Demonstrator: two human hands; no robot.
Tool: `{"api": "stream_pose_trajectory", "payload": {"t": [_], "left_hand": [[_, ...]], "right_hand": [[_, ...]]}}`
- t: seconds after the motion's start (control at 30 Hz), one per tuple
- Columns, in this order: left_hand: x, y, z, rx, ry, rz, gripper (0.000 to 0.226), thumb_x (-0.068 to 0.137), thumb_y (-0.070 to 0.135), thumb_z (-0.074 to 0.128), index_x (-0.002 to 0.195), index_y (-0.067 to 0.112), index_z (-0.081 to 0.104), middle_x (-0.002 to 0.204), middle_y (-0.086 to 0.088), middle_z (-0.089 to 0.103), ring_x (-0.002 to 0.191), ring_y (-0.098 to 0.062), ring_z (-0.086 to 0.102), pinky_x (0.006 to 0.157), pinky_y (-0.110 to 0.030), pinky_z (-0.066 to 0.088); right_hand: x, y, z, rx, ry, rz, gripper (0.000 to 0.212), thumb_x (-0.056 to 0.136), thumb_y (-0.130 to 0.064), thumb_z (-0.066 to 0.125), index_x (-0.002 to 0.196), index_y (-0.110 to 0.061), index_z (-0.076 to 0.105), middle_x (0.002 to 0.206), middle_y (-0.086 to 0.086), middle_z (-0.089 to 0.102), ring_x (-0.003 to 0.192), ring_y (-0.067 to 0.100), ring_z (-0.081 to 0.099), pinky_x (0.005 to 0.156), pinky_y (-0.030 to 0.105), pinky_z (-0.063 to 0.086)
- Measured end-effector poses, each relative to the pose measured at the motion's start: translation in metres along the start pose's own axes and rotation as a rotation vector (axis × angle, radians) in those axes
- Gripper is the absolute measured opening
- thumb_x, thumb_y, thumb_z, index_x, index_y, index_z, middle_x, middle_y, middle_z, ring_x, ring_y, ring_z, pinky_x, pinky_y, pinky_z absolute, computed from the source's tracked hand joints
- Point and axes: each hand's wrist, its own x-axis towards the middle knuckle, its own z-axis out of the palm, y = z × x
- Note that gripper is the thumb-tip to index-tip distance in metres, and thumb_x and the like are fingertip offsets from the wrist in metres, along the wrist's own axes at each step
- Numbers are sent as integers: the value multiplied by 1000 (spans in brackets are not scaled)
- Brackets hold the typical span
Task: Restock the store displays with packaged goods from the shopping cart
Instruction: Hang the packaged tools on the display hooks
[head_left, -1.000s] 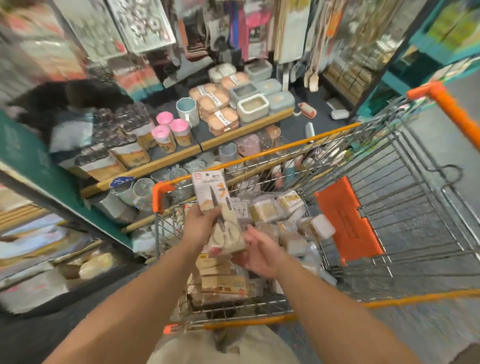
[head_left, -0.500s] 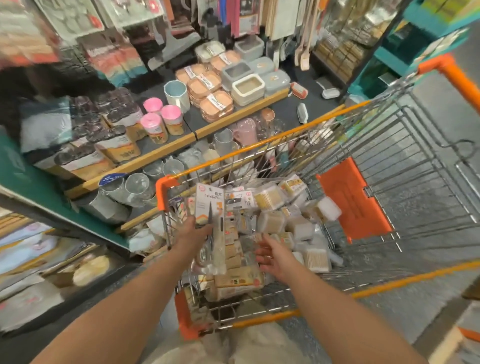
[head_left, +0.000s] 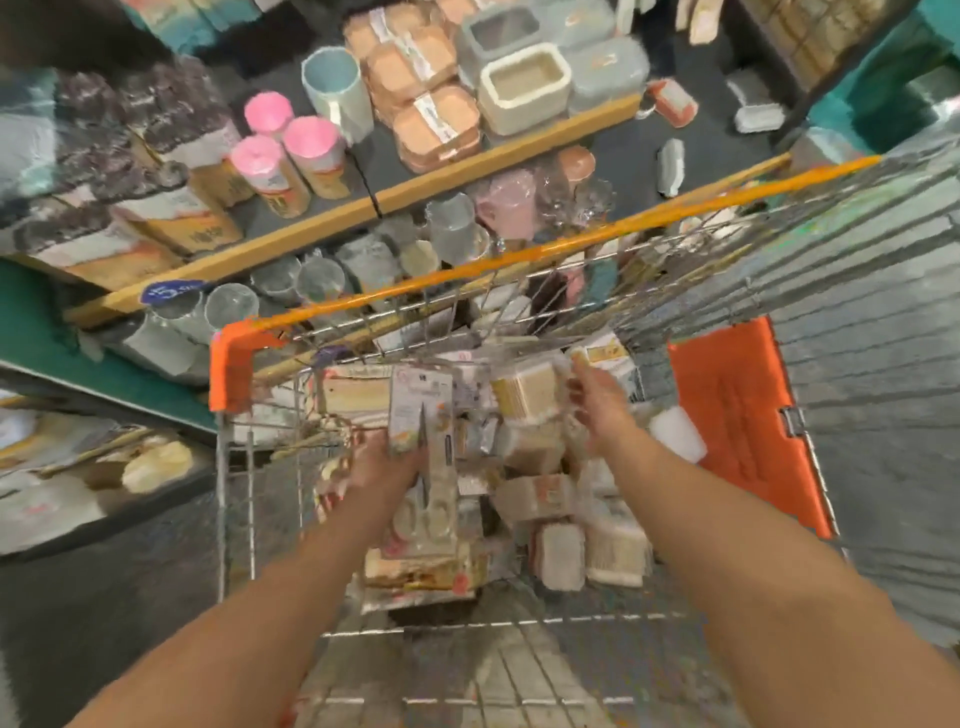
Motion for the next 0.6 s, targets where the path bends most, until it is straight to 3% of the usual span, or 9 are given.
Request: {"api": "stream_pose_trajectory", "payload": {"t": [0.07,0.13,0.2,0.27,0.3,0.37,0.47,0.53,0.6], "left_hand": [[2,5,17,17,35,-29,24,88,22,69,102,8,56,86,-12,65,77,-23,62,49,-19,41],[4,4,34,-8,19,-18,48,87,33,72,125,8,56,113,-18,68,101,-32,65,74,-32,52],[3,3,44,-13,40,-25,45,87,35,72,125,17,57,115,-10,69,106,-30,65,88,-39,51],[5,-1,51,-28,69,-31,28,89,29,72,112,24,56,101,-1,70,90,-21,67,78,-34,53],[4,-1,54,-23,76,-29,26,89,28,71,109,24,55,96,3,68,83,-15,66,73,-31,51],[-1,-1,55,-27,85,-17,27,89,28,71,111,21,56,99,2,68,83,-16,66,76,-32,53],[-6,2,52,-61,71,-14,37,90,28,70,123,16,56,112,-3,68,88,-18,64,82,-34,51],[-10,5,50,-117,75,1,47,90,28,70,132,13,53,119,-5,67,87,-17,62,81,-31,47],[-16,10,48,-177,82,19,48,89,30,71,131,13,54,117,-4,67,89,-16,63,82,-31,46]], "right_hand": [[24,-8,-2,-36,-25,23,21,98,-33,56,86,-16,59,74,-1,57,63,14,52,54,25,39],[48,-9,2,-43,-38,75,29,96,-37,57,76,-16,58,70,3,53,57,18,47,52,28,37],[76,-2,11,-66,-52,84,40,90,-53,59,75,-15,60,72,4,58,60,22,52,55,30,41],[100,5,20,-103,-88,126,68,70,-78,63,90,-13,70,89,6,70,81,28,66,75,40,55],[100,3,24,-131,-109,128,73,68,-77,63,101,-13,71,100,6,71,90,27,67,86,45,56],[84,-7,29,-186,-145,98,57,89,-56,58,119,-8,65,109,8,67,92,22,62,88,38,55],[77,-7,25,-163,-125,81,42,98,-30,52,127,0,60,103,10,59,86,21,56,68,28,49],[63,-9,17,-130,-90,65,36,98,-23,51,122,0,61,98,8,58,77,20,56,63,25,46],[45,-7,6,-95,-39,79,26,95,-25,54,110,-7,66,93,7,61,78,21,58,72,29,51]]}}
